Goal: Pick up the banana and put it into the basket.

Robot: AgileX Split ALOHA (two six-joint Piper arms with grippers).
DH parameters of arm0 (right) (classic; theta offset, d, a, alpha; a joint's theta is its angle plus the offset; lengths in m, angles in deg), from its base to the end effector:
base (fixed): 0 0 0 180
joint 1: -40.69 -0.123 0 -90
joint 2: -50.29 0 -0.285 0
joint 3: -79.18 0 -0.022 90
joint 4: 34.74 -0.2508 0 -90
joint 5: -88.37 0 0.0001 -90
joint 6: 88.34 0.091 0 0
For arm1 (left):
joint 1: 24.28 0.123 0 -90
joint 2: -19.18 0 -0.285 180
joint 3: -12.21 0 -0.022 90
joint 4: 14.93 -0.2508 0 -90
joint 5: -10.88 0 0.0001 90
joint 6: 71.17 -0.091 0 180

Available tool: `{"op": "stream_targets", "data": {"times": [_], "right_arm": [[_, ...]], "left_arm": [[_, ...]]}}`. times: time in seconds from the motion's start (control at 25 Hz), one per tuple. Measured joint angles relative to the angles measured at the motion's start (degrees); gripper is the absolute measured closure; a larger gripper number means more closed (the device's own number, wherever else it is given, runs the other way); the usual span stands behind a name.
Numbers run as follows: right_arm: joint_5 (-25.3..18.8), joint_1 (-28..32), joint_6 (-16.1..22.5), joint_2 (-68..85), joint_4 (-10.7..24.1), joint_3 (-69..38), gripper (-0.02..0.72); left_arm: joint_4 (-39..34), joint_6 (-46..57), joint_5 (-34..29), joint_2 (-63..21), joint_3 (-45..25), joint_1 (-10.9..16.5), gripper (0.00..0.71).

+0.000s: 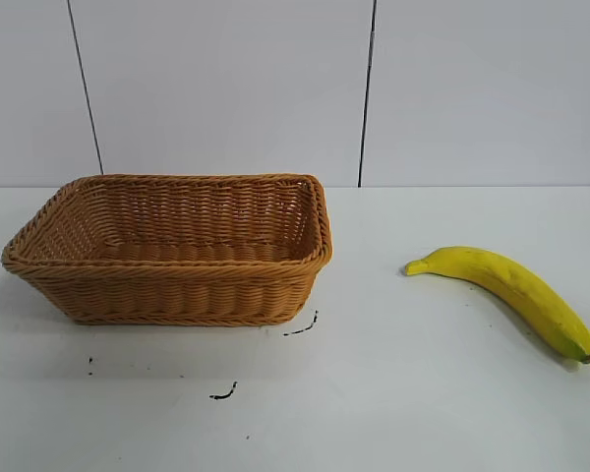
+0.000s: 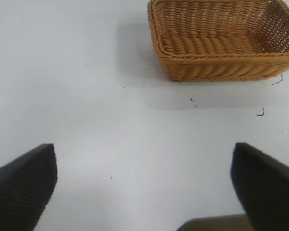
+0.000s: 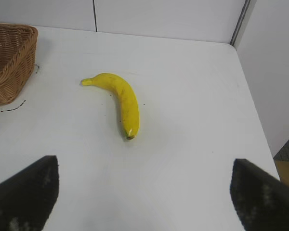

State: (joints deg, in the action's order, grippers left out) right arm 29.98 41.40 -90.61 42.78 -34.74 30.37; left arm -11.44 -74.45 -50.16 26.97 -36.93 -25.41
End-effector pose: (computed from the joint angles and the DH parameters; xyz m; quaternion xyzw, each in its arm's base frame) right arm -0.0034 0.0000 0.2795 -0.0115 0.8420 -0.0140 0.5392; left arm -0.0041 -0.0048 0.2743 0.0341 0.8560 -0.0208 0.5155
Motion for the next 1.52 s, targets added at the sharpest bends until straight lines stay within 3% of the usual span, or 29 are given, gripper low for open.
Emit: {"op": "stream_targets", "data": {"times": [0.64,1.52], "right_arm": [[-0.3,0.0,0.0,-2.3,0.0,1.5,0.014],[-2.9,0.0,0.8,-79.3,-1.2,45.1,0.014]], "left_arm": [[0.0,0.0,0.0,0.0,0.0,0.0,0.015],[0.0,0.0,0.0,0.0,0.0,0.0,0.015]]}}
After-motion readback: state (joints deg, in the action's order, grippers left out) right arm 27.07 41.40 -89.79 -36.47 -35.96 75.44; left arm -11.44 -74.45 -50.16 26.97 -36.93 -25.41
